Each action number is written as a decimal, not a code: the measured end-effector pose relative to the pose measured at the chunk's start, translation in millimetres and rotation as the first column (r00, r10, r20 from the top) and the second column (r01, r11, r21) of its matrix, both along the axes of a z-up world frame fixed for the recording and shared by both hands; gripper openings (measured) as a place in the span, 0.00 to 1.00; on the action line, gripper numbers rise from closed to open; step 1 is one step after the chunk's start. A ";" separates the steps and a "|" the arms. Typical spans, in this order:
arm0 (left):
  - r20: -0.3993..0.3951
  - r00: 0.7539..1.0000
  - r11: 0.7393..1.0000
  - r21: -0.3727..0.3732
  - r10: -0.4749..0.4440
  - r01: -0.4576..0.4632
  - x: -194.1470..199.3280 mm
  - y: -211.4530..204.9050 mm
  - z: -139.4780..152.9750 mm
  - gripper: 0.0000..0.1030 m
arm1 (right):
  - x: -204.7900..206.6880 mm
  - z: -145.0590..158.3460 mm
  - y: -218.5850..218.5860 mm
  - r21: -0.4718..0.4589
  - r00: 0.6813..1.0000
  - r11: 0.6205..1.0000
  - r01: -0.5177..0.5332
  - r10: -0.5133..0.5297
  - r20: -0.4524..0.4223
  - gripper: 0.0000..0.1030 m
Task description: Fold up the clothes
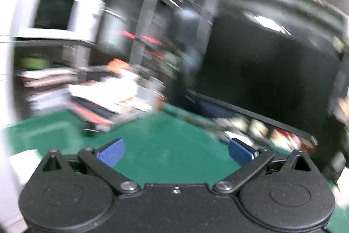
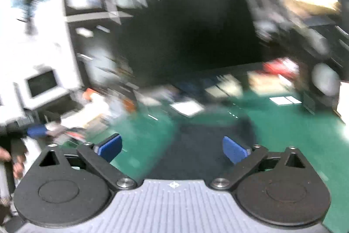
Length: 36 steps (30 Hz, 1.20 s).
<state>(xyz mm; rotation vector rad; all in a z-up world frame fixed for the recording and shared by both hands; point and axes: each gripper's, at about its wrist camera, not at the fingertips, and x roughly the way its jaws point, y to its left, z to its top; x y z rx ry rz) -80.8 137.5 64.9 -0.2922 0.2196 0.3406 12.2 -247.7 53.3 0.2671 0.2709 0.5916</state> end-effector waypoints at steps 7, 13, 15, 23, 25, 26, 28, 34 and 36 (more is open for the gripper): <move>0.168 0.737 0.754 -0.080 0.655 -0.652 -177.8 29.1 37.8 0.99 | 14.1 17.0 40.7 0.128 0.949 0.946 -0.297 0.308 -0.071 1.00; 0.116 0.832 0.840 -0.073 0.543 -0.538 -167.1 8.6 40.0 0.99 | 10.4 14.4 54.0 0.109 0.943 0.943 -0.315 0.324 -0.077 1.00; 0.062 0.913 0.914 -0.089 0.403 -0.397 -134.6 -2.8 29.5 0.99 | 15.8 11.1 53.1 0.135 0.939 0.942 -0.306 0.322 -0.119 1.00; -0.256 0.941 0.970 -0.156 -0.223 0.187 31.1 -61.8 -27.3 0.99 | 39.5 -17.8 42.1 -0.031 0.979 0.999 0.021 -0.027 -0.204 1.00; -0.299 0.905 0.951 -0.152 -0.302 0.268 63.0 -78.3 -39.8 0.99 | 55.2 -35.7 24.5 -0.074 0.945 0.985 0.154 -0.169 -0.282 1.00; -0.314 0.886 0.939 -0.155 -0.342 0.308 77.6 -89.0 -46.5 0.99 | 63.1 -44.7 15.7 -0.100 0.918 0.971 0.217 -0.238 -0.317 1.00; -0.348 0.828 0.898 -0.170 -0.440 0.406 110.7 -115.4 -60.8 0.99 | 71.4 -61.2 0.1 -0.168 0.861 0.934 0.315 -0.356 -0.363 1.00; -0.373 0.694 0.780 -0.162 -0.615 0.604 148.5 -192.1 -81.6 0.99 | 70.0 -81.7 -15.4 -0.331 0.743 0.832 0.445 -0.549 -0.383 1.00; -0.370 0.662 0.744 -0.144 -0.652 0.652 150.2 -201.9 -83.8 0.99 | 66.4 -83.0 -13.4 -0.386 0.722 0.798 0.462 -0.591 -0.359 1.00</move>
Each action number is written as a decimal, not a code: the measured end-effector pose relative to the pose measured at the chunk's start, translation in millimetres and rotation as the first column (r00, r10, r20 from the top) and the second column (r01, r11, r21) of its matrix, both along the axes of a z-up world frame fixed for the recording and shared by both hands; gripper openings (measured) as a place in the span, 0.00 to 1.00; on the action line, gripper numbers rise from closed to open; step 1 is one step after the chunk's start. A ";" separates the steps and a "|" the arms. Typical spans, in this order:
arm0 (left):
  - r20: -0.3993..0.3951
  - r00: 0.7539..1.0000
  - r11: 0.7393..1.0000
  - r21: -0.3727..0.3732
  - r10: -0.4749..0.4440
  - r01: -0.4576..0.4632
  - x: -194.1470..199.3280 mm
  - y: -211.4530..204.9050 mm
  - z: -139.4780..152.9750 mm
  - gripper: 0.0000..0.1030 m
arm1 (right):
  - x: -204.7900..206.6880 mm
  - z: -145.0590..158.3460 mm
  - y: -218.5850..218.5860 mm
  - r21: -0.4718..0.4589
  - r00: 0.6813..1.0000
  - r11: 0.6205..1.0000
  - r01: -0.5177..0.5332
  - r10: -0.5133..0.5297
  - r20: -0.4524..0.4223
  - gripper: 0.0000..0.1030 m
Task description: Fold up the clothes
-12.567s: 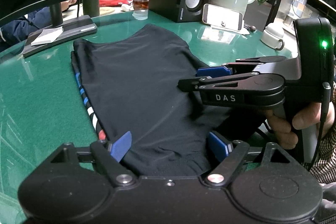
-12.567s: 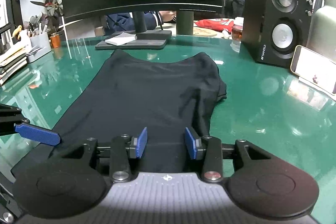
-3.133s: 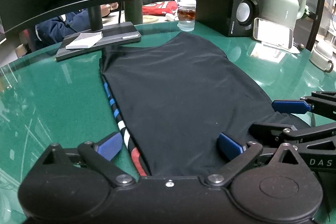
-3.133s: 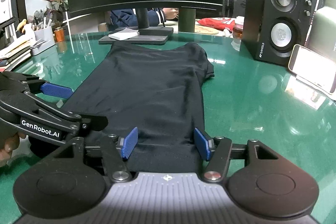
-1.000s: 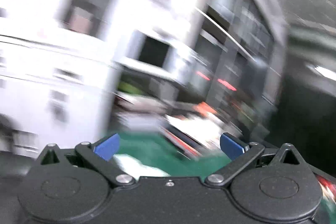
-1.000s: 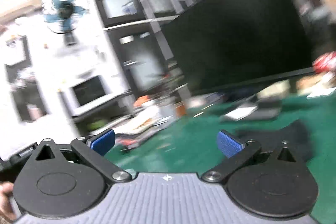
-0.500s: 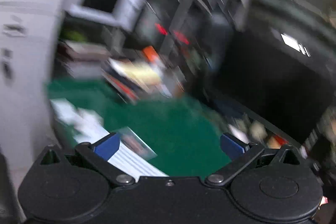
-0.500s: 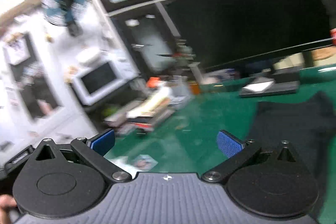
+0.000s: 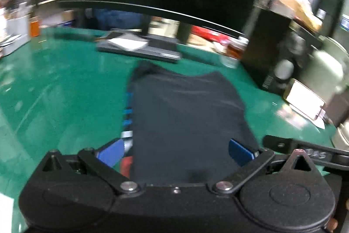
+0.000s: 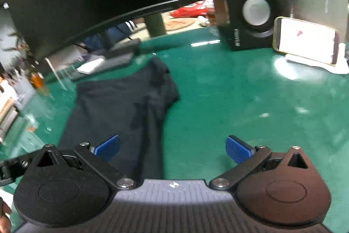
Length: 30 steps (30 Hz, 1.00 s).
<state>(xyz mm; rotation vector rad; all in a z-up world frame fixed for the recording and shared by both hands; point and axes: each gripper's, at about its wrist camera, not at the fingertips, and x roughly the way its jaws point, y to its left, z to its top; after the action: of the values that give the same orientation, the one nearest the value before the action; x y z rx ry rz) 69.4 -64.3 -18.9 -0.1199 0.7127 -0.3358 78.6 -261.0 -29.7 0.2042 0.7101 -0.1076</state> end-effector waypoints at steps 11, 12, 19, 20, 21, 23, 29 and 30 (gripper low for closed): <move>0.032 0.999 0.998 0.056 -0.015 0.013 11.0 16.0 4.5 0.99 | -3.6 2.5 1.8 -0.048 0.999 0.998 0.029 -0.030 -0.020 1.00; 0.030 1.000 0.999 0.053 -0.006 0.005 9.6 18.0 5.5 0.99 | -4.2 3.5 3.0 -0.053 0.999 0.998 0.025 -0.026 -0.019 1.00; 0.058 0.998 0.997 0.067 0.019 -0.023 -4.1 24.7 21.9 1.00 | -16.1 13.5 8.6 -0.065 1.000 0.998 -0.012 0.012 0.001 1.00; 0.067 0.997 0.997 0.072 0.022 -0.027 -6.3 24.3 24.7 0.99 | -18.0 14.9 9.2 -0.067 1.000 0.998 -0.017 0.017 0.005 1.00; 0.074 0.997 0.997 0.074 0.026 -0.032 -7.9 24.1 26.3 0.99 | -20.5 16.6 9.6 -0.068 1.000 0.997 -0.024 0.025 0.009 1.00; 0.082 0.996 0.996 0.074 0.036 -0.043 -12.1 23.9 29.8 0.99 | -25.5 19.7 9.9 -0.068 0.999 0.997 -0.033 0.035 0.017 1.00; 0.103 0.990 0.991 0.076 0.101 -0.109 -38.8 27.7 40.0 0.99 | -51.2 31.9 11.4 -0.041 0.997 0.998 -0.055 0.057 0.055 1.00; 0.095 0.989 0.989 0.080 0.116 -0.124 -40.4 28.6 39.9 1.00 | -53.3 32.5 12.1 -0.040 0.997 0.998 -0.057 0.059 0.057 1.00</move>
<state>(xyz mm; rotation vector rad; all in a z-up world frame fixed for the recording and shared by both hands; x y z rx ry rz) 29.0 -35.7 21.0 -0.0652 0.6262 -0.1940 25.3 -248.9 2.8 0.1495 0.6551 -0.0590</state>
